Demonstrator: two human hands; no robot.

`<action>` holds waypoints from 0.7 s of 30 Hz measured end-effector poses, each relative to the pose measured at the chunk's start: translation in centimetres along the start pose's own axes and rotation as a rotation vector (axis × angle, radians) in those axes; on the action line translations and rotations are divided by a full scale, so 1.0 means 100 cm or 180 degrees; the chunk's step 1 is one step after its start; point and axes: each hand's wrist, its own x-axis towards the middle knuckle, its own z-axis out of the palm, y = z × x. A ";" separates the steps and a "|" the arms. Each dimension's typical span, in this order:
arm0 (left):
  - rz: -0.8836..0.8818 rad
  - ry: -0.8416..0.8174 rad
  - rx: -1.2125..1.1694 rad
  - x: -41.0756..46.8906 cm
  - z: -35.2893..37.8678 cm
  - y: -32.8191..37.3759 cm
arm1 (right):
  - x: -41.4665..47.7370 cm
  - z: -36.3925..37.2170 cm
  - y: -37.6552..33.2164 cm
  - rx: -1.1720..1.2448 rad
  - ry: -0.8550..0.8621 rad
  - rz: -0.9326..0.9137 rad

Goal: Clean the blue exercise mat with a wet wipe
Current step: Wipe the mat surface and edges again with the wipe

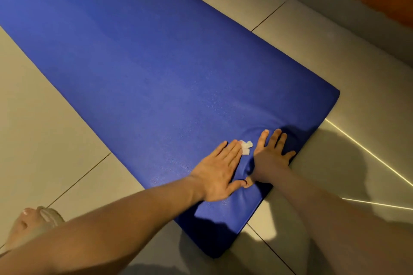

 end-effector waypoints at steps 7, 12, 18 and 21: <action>-0.1713 0.0458 -0.0326 -0.011 -0.018 -0.099 | -0.004 -0.001 0.003 0.0005 -0.0002 -0.0118; -0.1267 0.0678 -0.0737 -0.056 0.005 -0.058 | -0.002 -0.002 0.003 0.0061 -0.0020 -0.0107; 0.0052 -0.0039 0.0138 -0.075 0.018 -0.022 | -0.002 -0.006 0.001 0.0076 -0.0120 -0.0028; -0.0794 0.0037 -0.0031 -0.079 0.005 -0.065 | -0.004 -0.008 0.001 0.0092 -0.0116 -0.0027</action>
